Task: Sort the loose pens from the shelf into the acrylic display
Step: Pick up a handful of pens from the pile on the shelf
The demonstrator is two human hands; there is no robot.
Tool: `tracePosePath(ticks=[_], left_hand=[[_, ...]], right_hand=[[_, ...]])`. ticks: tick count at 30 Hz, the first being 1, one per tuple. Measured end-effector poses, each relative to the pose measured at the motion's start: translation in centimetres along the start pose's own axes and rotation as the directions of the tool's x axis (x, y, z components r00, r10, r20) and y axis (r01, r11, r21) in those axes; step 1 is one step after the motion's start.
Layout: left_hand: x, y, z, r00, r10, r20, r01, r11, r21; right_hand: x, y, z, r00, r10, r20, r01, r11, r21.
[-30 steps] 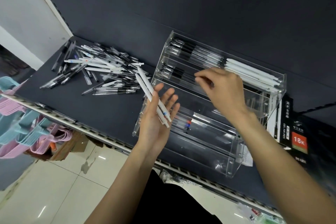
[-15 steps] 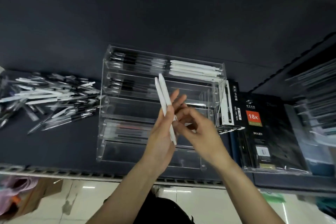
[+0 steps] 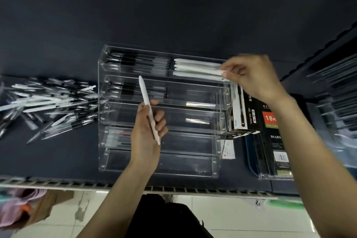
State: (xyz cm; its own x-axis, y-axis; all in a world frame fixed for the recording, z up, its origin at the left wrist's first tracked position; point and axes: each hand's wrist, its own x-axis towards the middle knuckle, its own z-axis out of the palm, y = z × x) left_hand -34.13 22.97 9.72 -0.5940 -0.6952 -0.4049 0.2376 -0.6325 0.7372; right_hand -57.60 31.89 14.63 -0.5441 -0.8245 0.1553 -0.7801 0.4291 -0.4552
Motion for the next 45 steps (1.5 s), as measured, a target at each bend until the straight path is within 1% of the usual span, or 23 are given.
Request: tracePosePath(ticks=[1,5,7,10,12,15,19,21,27,33,34,35,36,37,38,39,40,41,42,43,44,45], left_hand=[[0.1,0.0,0.0,1.0,0.008,0.009,-0.009,1.0,0.022],[-0.1,-0.1,0.4,1.0,0.02,0.015,-0.022,0.986,0.166],[-0.3,-0.4,0.6,1.0,0.024,0.02,-0.027,0.981,0.192],[-0.4,-0.4,0.7,0.999,0.028,0.027,-0.032,0.987,0.16],[-0.3,-0.4,0.6,0.999,0.027,0.026,-0.03,0.989,0.146],[-0.2,-0.5,0.3,1.0,0.024,0.011,-0.025,0.991,0.13],[-0.2,-0.7,0.0,1.0,0.022,0.012,-0.024,0.992,0.121],[-0.3,-0.7,-0.3,1.0,0.02,0.013,-0.022,0.993,0.117],[-0.4,-0.9,-0.4,1.0,0.009,0.008,-0.01,0.995,0.097],[-0.6,-1.2,-0.4,1.0,-0.003,0.008,0.002,0.995,0.101],[-0.6,-1.2,-0.4,1.0,-0.001,0.013,-0.001,0.994,0.109],[-0.7,-1.2,-0.3,1.0,0.006,0.022,-0.009,0.992,0.122],[-0.8,-1.2,-0.3,0.999,0.018,0.032,-0.022,0.991,0.133],[-0.9,-1.2,-0.2,0.999,0.032,0.039,-0.037,0.99,0.134],[-0.9,-1.3,-0.1,0.998,0.043,0.039,-0.048,0.992,0.12],[-1.0,-1.4,0.1,0.998,0.051,0.036,-0.054,0.994,0.097],[-1.0,-1.5,0.3,0.998,0.057,0.033,-0.06,0.995,0.077],[-1.0,-1.6,0.7,0.997,0.066,0.035,-0.068,0.995,0.068],[-1.0,-1.7,1.2,0.996,0.077,0.042,-0.08,0.994,0.069],[-1.0,-1.8,1.8,0.994,0.092,0.053,-0.096,0.992,0.077],[-1.0,-1.8,2.4,0.992,0.107,0.064,-0.112,0.989,0.091],[-1.0,-1.8,3.0,0.99,0.121,0.077,-0.129,0.985,0.115]], right_hand=[[0.3,0.1,0.2,1.0,0.012,0.022,-0.012,1.0,0.019],[1.2,0.0,0.2,0.997,0.015,0.069,-0.013,1.0,-0.019],[1.5,-0.1,-0.1,0.995,0.03,0.096,-0.027,0.999,-0.034],[1.9,-0.1,-0.2,0.991,0.042,0.128,-0.036,0.998,-0.05],[2.3,-0.4,-0.1,0.992,0.032,0.123,-0.022,0.996,-0.084],[2.7,-0.9,0.1,0.993,0.021,0.113,-0.001,0.985,-0.172],[3.0,-1.3,0.5,0.993,-0.02,0.119,0.061,0.936,-0.346],[2.9,-1.4,0.4,0.992,-0.028,0.126,0.071,0.931,-0.357],[2.3,-1.5,-0.4,0.988,-0.026,0.15,0.071,0.95,-0.305],[1.8,-1.0,0.4,0.99,-0.07,0.12,0.102,0.952,-0.29],[1.7,-1.0,0.5,0.993,-0.072,0.098,0.097,0.954,-0.283],[1.3,-1.1,0.4,0.996,-0.083,0.044,0.092,0.957,-0.275],[0.8,-1.5,0.3,0.993,-0.106,-0.043,0.092,0.963,-0.254],[0.0,-2.2,0.0,0.982,-0.128,-0.136,0.101,0.976,-0.191],[-1.1,-3.2,-0.1,0.97,-0.138,-0.2,0.123,0.989,-0.085],[-2.5,-4.4,0.0,0.969,-0.134,-0.209,0.145,0.989,0.035],[-4.0,-5.5,0.4,0.978,-0.134,-0.161,0.154,0.98,0.124],[-5.5,-6.5,1.2,0.988,-0.132,-0.081,0.144,0.976,0.161],[-6.8,-7.1,2.2,0.992,-0.127,-0.006,0.126,0.98,0.156],[-7.8,-7.4,3.0,0.993,-0.115,0.03,0.11,0.984,0.139],[-8.3,-7.4,3.7,0.995,-0.098,0.02,0.094,0.987,0.133],[-8.5,-7.2,3.9,0.997,-0.08,-0.021,0.082,0.987,0.139]])
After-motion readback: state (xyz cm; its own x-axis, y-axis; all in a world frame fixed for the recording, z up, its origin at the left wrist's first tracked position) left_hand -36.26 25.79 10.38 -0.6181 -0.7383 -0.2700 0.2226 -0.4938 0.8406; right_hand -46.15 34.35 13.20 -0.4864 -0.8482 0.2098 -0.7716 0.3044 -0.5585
